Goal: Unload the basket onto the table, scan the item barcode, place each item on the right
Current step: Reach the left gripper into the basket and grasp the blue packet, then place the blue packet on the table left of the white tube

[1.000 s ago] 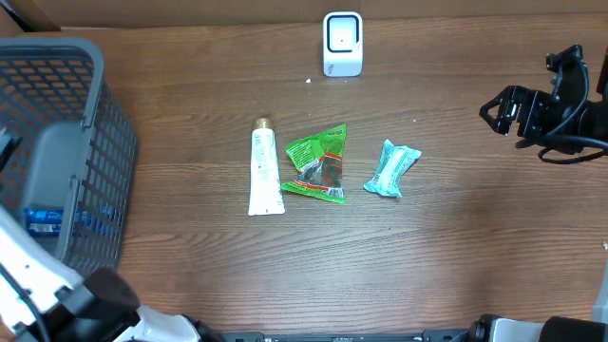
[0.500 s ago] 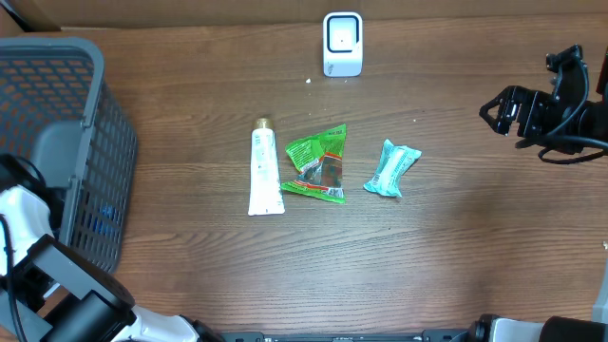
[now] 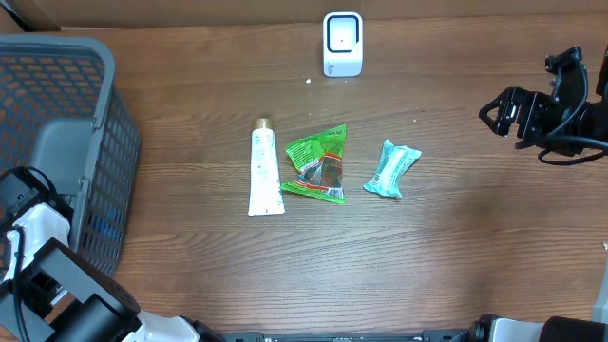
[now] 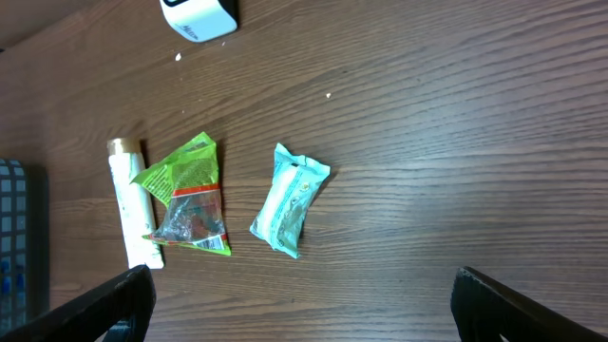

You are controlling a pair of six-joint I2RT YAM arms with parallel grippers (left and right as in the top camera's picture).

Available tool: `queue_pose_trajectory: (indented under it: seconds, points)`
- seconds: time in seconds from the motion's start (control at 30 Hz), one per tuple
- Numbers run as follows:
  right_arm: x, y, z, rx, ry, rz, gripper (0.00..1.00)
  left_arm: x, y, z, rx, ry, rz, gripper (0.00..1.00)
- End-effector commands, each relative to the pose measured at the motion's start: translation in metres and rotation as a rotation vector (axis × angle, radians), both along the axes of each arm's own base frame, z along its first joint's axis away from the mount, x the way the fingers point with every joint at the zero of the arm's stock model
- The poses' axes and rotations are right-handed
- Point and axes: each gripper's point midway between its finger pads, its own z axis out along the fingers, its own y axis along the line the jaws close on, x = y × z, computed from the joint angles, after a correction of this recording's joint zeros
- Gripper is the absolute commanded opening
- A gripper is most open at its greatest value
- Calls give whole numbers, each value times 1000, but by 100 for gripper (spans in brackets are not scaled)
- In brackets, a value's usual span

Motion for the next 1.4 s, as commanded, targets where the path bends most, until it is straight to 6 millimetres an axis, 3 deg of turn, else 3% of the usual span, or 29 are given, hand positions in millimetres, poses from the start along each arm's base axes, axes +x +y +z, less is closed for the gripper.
queue_pose_trajectory:
  seconds: [0.0,0.13,0.2,0.37,0.43,0.5,0.6,0.67,0.7,0.73,0.77,0.8,0.83,0.9,0.93,0.97,1.13,1.23,1.37]
  points:
    - [1,1,12,2,-35,-1,100,-9,-19,-24,-69,48,-31,4]
    - [1,1,12,1,-36,-1,100,17,-19,0,-66,-22,-197,4]
    - [1,1,12,1,-36,-1,100,26,-16,22,-54,-41,-234,4]
    - [1,1,12,1,-36,-1,100,54,-4,131,81,-114,-395,4]
    - [1,1,12,2,-36,-1,100,60,-8,194,172,-158,-462,4]
    - [1,1,12,8,-32,-10,100,61,-16,240,240,-188,-500,4]
    - [1,2,13,13,-34,-7,100,69,-55,315,352,-283,-680,4]
    - [1,2,13,13,-34,-7,100,79,-103,350,407,-369,-889,4]
    - [1,2,13,13,-34,-7,100,84,-133,361,427,-403,-1006,4]
    - [1,2,13,13,-34,-7,100,85,-146,363,429,-413,-1051,4]
    - [1,2,13,13,-34,-7,100,87,-176,362,420,-410,-1150,4]
    - [1,2,13,13,-33,-7,100,88,-188,359,412,-402,-1190,4]
    - [1,2,13,13,-34,-6,100,91,-229,343,357,-371,-1340,4]
    - [1,2,13,13,-34,-6,100,92,-269,316,277,-323,-1494,4]
    - [1,2,13,12,-35,-6,100,93,-291,293,214,-270,-1568,4]
    - [1,2,13,12,-35,-6,100,97,-308,223,96,-46,-1575,4]
    - [1,2,13,12,-34,-6,100,102,-307,130,-34,179,-1522,4]
    - [1,2,13,12,-35,-6,100,107,-308,81,-76,231,-1536,4]
    - [1,2,13,12,-34,-6,100,98,-307,22,-150,320,-1541,4]
